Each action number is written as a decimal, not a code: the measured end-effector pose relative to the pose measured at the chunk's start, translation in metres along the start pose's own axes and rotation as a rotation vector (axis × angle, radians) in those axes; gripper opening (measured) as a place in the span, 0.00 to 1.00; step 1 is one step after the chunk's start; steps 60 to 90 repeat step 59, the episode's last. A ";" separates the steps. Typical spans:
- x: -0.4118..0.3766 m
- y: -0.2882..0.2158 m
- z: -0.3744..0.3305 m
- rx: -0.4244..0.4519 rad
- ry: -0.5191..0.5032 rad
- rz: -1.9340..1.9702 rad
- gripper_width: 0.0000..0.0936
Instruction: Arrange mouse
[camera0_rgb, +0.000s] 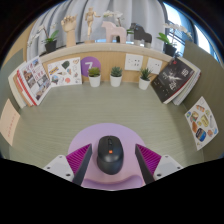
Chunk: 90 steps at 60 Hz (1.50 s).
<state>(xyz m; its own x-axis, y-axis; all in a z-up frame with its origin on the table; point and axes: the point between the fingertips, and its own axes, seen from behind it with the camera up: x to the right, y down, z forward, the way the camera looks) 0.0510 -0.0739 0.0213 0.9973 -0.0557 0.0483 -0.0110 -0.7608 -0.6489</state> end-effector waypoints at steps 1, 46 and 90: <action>-0.001 -0.004 -0.005 0.007 0.001 0.004 0.93; -0.088 -0.038 -0.264 0.292 -0.011 0.084 0.92; -0.112 -0.001 -0.275 0.261 -0.013 0.051 0.92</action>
